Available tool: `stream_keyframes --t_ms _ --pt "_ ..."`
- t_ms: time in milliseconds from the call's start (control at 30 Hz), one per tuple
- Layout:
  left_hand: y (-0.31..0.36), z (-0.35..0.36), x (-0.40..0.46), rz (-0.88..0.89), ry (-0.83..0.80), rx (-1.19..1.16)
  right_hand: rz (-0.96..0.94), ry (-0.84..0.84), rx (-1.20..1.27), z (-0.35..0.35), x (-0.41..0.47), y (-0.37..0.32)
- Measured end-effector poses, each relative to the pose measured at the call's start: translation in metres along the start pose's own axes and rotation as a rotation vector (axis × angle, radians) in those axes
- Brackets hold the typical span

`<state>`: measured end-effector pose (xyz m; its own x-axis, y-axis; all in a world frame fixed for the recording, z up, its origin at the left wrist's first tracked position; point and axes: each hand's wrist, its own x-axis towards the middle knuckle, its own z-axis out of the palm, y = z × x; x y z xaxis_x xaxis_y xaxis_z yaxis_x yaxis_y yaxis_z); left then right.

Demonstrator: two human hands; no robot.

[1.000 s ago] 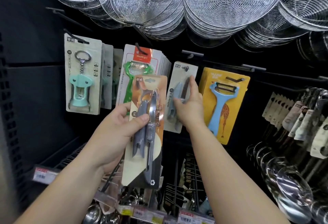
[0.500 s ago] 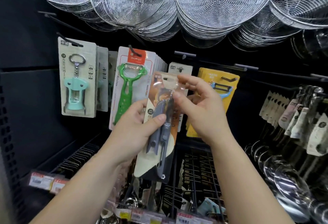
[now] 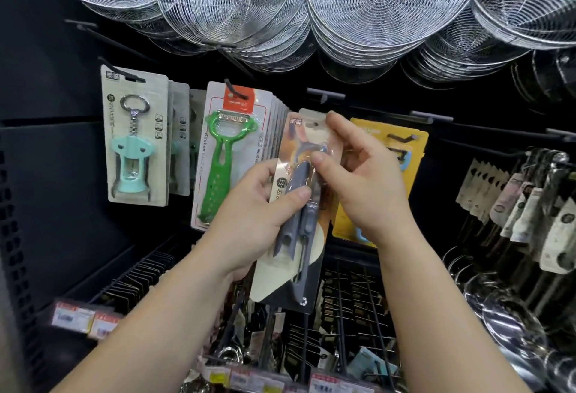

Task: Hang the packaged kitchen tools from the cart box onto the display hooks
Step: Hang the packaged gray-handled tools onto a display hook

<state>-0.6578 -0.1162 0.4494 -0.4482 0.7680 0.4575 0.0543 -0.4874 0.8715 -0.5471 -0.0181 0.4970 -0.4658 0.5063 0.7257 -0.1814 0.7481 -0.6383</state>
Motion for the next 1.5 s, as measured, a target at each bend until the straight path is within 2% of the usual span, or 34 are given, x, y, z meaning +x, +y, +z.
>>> stream_keyframes --t_ms 200,533,700,800,967,1100,1267,1500 --pt "0.008 0.004 0.008 -0.012 0.01 0.006 0.009 0.043 -0.043 -0.001 0.009 -0.001" --pt "0.013 0.006 0.005 0.005 -0.008 -0.051 0.091 0.009 -0.027 -0.003 0.015 0.0" --pt "0.004 0.0 0.009 -0.039 0.008 -0.016 0.102 -0.001 -0.114 0.001 0.022 0.006" --pt "-0.014 -0.009 0.009 -0.071 0.036 0.107 0.088 0.004 -0.249 0.006 0.027 0.016" --pt "-0.053 -0.02 0.009 -0.141 0.095 0.418 0.112 0.125 -0.414 0.021 0.041 0.04" --pt "-0.072 -0.018 0.009 -0.207 0.036 0.539 0.139 0.186 -0.492 0.031 0.052 0.05" --pt "-0.082 -0.018 0.008 -0.238 -0.025 0.612 0.208 0.186 -0.549 0.039 0.064 0.059" --pt "-0.097 -0.031 -0.007 -0.232 -0.12 0.84 0.212 0.112 -0.503 0.047 0.009 0.078"
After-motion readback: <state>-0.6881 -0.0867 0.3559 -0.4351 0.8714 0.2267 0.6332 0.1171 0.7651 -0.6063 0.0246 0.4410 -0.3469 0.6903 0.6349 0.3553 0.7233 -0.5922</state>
